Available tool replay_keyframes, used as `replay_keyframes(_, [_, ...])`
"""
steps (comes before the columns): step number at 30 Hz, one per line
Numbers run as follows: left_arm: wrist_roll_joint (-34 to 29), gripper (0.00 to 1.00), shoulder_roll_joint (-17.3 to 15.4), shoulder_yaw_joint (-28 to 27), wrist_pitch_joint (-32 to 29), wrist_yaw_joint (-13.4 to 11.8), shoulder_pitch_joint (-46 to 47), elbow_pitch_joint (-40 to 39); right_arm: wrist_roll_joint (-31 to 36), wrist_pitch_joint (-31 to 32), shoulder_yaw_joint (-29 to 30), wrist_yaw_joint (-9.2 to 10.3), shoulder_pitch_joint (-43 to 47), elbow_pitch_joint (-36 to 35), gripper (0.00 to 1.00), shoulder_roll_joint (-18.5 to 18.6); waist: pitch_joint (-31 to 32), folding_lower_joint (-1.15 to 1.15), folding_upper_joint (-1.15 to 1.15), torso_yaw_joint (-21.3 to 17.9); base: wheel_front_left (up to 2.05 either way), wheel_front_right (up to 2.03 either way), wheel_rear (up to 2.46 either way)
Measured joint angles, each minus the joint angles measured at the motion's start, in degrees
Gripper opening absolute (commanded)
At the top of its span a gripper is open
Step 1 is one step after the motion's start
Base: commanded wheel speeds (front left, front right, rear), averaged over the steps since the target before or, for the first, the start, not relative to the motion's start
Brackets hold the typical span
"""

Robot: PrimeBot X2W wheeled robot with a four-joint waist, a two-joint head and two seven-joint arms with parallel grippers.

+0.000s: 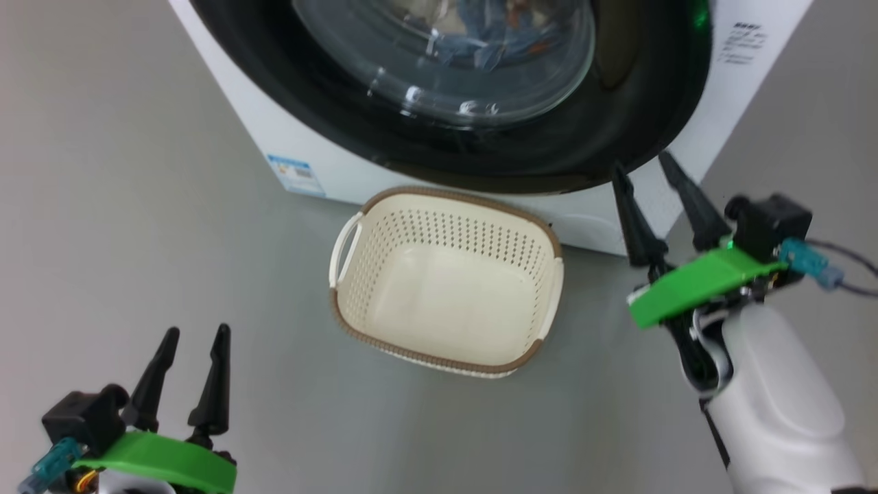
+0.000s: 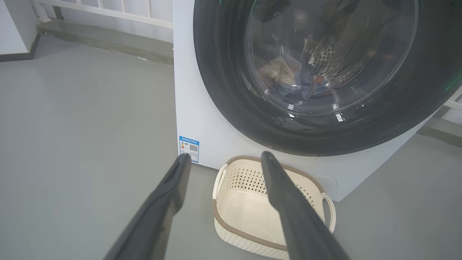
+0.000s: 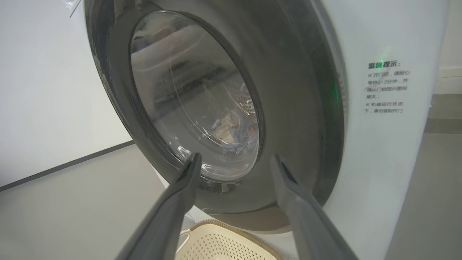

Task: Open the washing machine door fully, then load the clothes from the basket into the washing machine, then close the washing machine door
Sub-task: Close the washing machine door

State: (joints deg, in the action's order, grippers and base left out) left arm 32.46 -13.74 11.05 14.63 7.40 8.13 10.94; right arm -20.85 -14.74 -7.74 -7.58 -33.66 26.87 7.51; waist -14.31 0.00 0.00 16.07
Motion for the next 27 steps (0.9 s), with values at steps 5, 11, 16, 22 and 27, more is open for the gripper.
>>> replay_keyframes(5, [0.0, 1.00, -1.0, -0.4, 0.0, 0.0, -1.3, 0.8, -0.5, 0.0, 0.5, 0.00, 5.0, -0.6, 1.00, 0.0, 2.4, 0.00, 0.00, -1.7, 0.00, 0.00, 0.00])
replay_keyframes(11, [0.0, 1.00, -1.8, -0.5, 0.0, 0.0, -1.8, 1.5, -0.6, 0.0, 1.2, 0.00, 9.7, -1.5, 1.00, 0.3, 4.7, 0.00, 0.00, -4.0, 0.00, 0.00, 0.00])
replay_keyframes(16, [0.0, 1.00, -2.2, -0.6, 0.0, 0.0, -3.1, 2.2, -1.0, 0.0, 1.2, 0.00, 14.1, -2.5, 1.00, 0.3, 6.5, 0.00, 0.00, -6.4, 0.00, 0.00, 0.00])
replay_keyframes(22, [0.0, 1.00, -2.5, -1.1, 0.0, 0.0, -3.6, 2.5, -1.1, 0.0, 1.4, 0.00, 17.9, -3.5, 1.00, 0.3, 7.7, 0.00, 0.00, -8.8, 0.00, 0.00, 0.00])
replay_keyframes(27, [0.0, 1.00, -2.6, -1.5, 0.0, 0.0, -3.9, 2.5, -1.1, 0.0, 2.2, 0.00, 20.5, -4.0, 1.00, 0.2, 8.5, 0.00, 0.00, -10.7, 0.00, 0.00, 0.00])
